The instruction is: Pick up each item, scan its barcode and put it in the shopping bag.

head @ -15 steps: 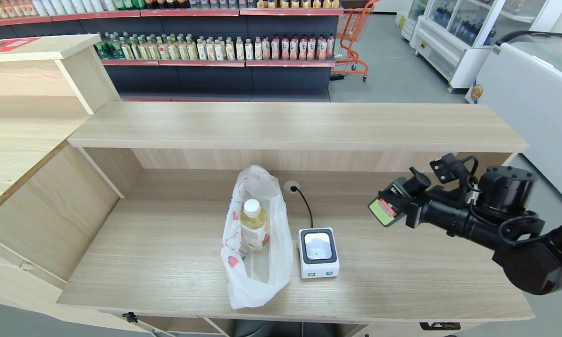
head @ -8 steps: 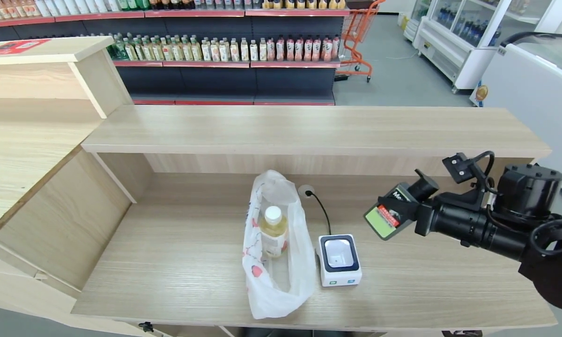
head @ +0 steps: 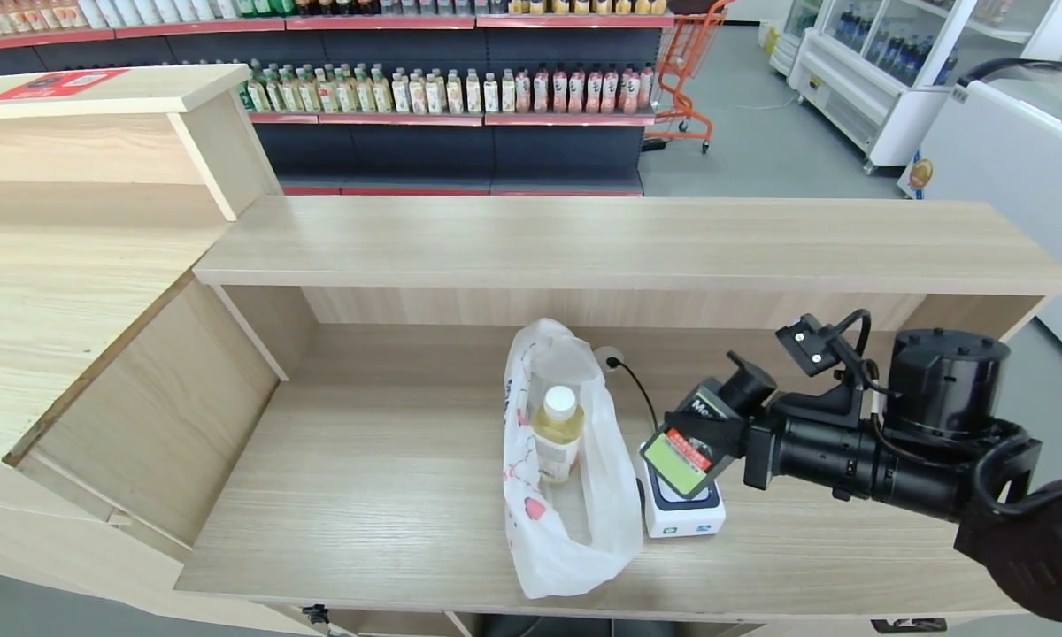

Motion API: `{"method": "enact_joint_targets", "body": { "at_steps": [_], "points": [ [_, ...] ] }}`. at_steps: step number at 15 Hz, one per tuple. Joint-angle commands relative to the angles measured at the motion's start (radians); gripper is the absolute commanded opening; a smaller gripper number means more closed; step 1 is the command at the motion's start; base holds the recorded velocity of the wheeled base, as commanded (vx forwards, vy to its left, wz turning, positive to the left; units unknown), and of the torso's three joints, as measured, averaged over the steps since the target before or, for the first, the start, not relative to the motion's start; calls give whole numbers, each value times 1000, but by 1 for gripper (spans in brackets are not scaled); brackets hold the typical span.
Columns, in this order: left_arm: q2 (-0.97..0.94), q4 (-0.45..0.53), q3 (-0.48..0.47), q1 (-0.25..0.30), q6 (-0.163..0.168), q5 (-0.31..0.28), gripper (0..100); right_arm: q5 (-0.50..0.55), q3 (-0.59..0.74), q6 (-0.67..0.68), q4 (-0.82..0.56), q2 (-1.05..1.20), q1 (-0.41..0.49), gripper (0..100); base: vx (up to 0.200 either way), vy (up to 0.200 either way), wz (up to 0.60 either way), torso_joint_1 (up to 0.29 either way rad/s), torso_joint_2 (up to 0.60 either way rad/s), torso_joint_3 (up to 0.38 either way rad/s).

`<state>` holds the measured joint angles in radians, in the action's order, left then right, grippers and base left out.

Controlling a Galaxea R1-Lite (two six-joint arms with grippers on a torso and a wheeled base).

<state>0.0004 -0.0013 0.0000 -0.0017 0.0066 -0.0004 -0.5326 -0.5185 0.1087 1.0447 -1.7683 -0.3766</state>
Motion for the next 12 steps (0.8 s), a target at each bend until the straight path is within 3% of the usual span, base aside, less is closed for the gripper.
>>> {"method": "enact_joint_targets", "body": {
  "at_steps": [1,3,7,12],
  "points": [
    [0,0,0,-1,0,0,100,-3,6,-52,9,-51,-24,0,0,0,0,0,0,0],
    [0,0,0,-1,0,0,100,-6,6,-178,52,-132,-21,0,0,0,0,0,0,0],
    [0,0,0,0,0,0,100,-7,-6,-268,219,-315,-51,0,0,0,0,0,0,0],
    [0,0,0,-1,0,0,100,-4,-198,-333,278,-511,-131,0,0,0,0,0,0,0]
  ]
}}
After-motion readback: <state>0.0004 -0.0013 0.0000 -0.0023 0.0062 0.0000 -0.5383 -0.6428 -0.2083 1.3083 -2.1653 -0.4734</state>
